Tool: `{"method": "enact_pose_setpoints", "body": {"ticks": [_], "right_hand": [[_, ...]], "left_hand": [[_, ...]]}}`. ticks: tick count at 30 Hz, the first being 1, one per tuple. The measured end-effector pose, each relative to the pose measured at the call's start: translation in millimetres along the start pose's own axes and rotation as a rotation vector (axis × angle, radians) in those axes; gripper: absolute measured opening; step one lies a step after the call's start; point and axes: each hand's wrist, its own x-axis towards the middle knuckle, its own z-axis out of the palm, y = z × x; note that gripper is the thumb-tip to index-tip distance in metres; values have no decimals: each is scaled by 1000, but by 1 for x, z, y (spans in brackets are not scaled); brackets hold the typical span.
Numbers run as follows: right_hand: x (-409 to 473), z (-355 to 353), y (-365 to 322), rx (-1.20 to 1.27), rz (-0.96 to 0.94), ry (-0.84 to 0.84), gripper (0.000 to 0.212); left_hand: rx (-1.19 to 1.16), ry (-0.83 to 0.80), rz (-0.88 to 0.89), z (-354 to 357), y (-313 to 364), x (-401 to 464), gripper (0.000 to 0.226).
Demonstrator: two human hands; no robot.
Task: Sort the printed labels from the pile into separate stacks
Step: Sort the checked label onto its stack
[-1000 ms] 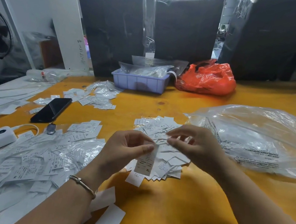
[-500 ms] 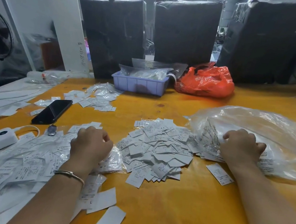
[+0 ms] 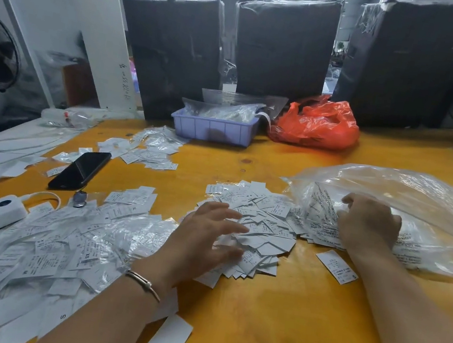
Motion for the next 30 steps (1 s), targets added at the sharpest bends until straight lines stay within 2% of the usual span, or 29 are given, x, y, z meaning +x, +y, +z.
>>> {"method": "enact_pose_setpoints", "body": {"ticks": [2,5,9,11,13,16,18,20,23,26,30], "right_hand": [[1,0,0,25,6,-5,19],[-2,-1,-1,119,-53,90,19],[-9,-4,-10,349,-84,136,13],[-15,-7,-17,576,-8,69,15],[-24,-12,-28,871,57,-83,20],[-36,-18,-45,1147,51,-339,23],[-43,-23,-55,1183,-35,-444,23],[-50,-27,-61,1175,-146,-501,26],[-63,-32,-69,1155,-285,-524,28],[-72,-33,-75,1143,-373,-491,21],[-73,-33,-75,1124,-393,-504,19]], "left_hand": [[12,28,23,2,3,2,31],[14,126,52,5,6,3,19],[-67,241,39,4,5,4,8],[-127,326,15,1,4,2,5],[-234,383,-20,-4,4,1,6],[-655,321,-140,-15,9,-1,12],[-898,242,-192,-21,12,-2,14],[-971,153,-197,-22,14,-2,15],[-945,60,-190,-19,20,-2,7],[-882,50,-151,-15,26,-3,8],[-858,59,-139,-16,28,-5,12]]}}
